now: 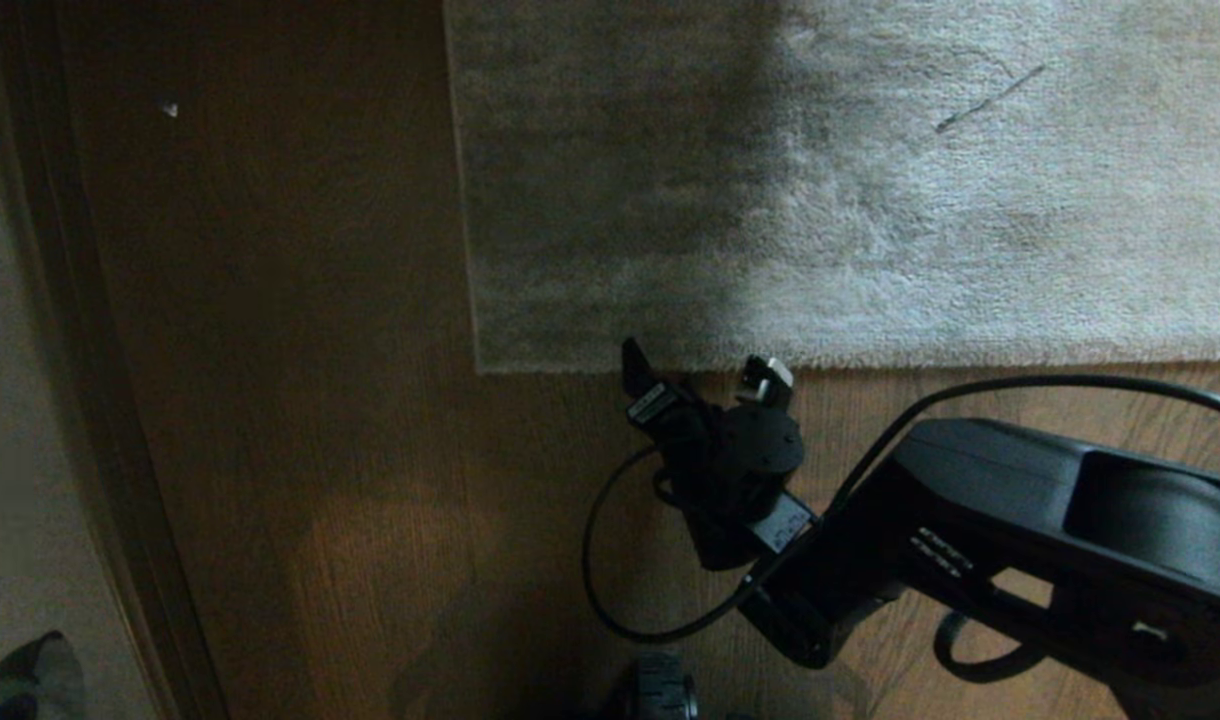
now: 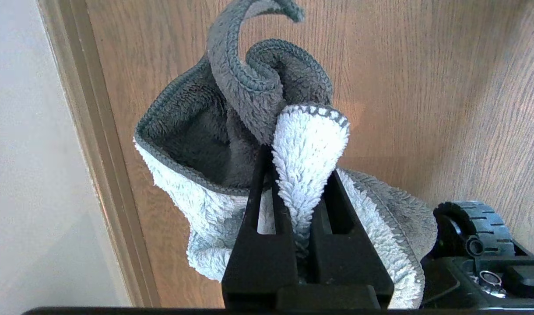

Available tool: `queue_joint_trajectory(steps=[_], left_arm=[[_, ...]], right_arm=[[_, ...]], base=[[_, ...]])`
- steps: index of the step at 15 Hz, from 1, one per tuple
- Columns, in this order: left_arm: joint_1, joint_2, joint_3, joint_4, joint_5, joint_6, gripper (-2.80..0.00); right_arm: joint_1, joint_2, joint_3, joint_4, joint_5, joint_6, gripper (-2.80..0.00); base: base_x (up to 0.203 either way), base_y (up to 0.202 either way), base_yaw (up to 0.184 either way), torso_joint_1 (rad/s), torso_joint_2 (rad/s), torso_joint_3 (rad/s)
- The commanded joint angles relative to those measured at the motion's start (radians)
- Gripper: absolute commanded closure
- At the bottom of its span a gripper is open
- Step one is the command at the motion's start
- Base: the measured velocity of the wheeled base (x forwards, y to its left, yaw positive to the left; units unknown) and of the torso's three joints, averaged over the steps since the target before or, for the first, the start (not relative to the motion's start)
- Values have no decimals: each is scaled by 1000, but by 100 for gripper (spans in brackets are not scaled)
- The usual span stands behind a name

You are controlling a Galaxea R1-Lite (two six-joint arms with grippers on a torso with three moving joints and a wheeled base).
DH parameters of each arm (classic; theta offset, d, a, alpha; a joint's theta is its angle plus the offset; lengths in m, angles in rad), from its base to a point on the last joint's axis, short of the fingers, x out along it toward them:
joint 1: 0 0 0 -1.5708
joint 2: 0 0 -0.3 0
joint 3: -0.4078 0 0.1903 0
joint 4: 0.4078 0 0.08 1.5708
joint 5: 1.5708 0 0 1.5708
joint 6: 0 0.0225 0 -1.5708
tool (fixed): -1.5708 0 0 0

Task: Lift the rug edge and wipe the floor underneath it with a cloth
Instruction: Lift up the carpet

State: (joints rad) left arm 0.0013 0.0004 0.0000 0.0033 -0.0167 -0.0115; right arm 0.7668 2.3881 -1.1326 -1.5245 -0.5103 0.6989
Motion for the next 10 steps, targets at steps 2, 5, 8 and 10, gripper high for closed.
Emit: queue_joint_trajectory(steps=[2, 5, 8, 10], left_arm=[[0, 0, 0, 1, 0, -1, 0], [0, 0, 0, 0, 0, -1, 0], [0, 0, 0, 0, 0, -1, 0], [0, 0, 0, 0, 0, -1, 0]], right_arm=[[-18, 3, -15, -46, -4, -3, -280], [-27, 2, -39, -46, -4, -15, -280], [-41, -6, -47, -46, 1, -28, -280], [-53, -20, -53, -46, 3, -35, -280]], base=[[0, 0, 0, 0, 0, 0], [0, 0, 0, 0, 0, 0], [0, 0, 0, 0, 0, 0], [0, 0, 0, 0, 0, 0]])
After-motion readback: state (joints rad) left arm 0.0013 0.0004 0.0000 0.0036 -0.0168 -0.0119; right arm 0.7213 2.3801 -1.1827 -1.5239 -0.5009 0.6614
